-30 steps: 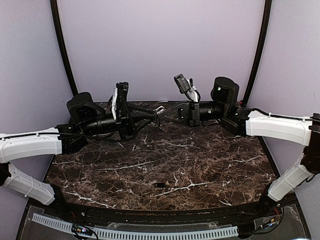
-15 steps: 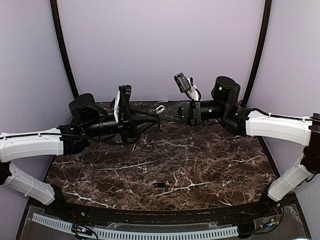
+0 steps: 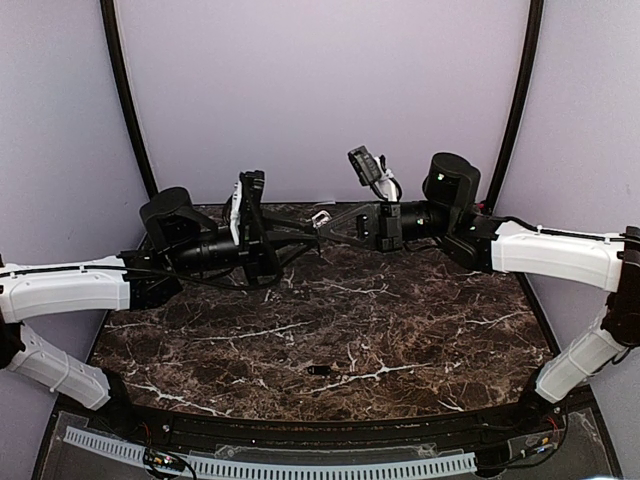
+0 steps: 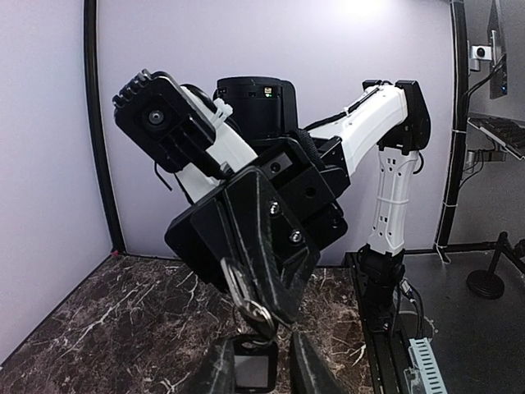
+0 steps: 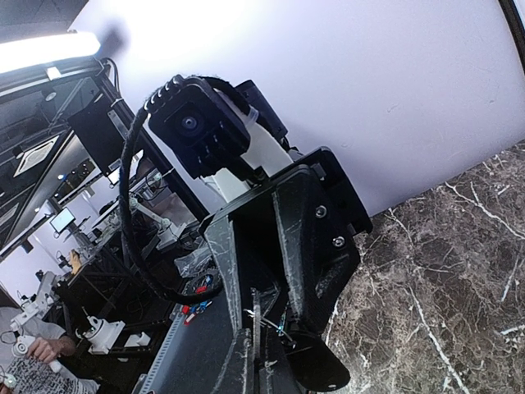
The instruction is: Remove the keys from the keyring
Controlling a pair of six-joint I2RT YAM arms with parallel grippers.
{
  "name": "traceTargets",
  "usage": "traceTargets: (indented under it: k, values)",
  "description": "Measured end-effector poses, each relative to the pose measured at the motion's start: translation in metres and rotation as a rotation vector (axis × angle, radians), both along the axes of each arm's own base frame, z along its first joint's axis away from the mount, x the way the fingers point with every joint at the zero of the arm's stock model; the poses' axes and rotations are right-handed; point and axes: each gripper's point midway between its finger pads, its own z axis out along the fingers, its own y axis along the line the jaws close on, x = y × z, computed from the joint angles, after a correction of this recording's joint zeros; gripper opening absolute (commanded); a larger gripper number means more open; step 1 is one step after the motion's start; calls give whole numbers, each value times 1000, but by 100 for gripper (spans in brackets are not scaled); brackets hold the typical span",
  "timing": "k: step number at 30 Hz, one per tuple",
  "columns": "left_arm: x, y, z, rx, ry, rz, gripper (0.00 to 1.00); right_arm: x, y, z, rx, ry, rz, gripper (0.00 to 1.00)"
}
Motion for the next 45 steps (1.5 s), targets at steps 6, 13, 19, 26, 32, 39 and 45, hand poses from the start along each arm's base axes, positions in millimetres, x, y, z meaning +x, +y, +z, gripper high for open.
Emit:
traceTargets:
  k: [6,13,19,26,32,39,45]
  values:
    - [2,-2,-2,4,1,1,25,-1,0,0,-2,3,9,0]
    - [2,-3,1,-2,-5,-2,19,-2,0,-1,-3,4,16,0]
    - [1,-4,1,-2,-7,-9,9,-2,0,-1,-4,4,16,0]
    - [2,-3,1,-3,-10,-5,0,2,-2,-3,-7,7,7,0]
    - [3,-2,2,-3,-11,7,0,2,-2,-4,-11,8,6,0]
    - [8,2,-10,60,-20,59,0,3,-2,-15,-54,36,2,0]
    - [8,0,-28,172,-31,102,0,4,-2,-32,-120,78,-2,0]
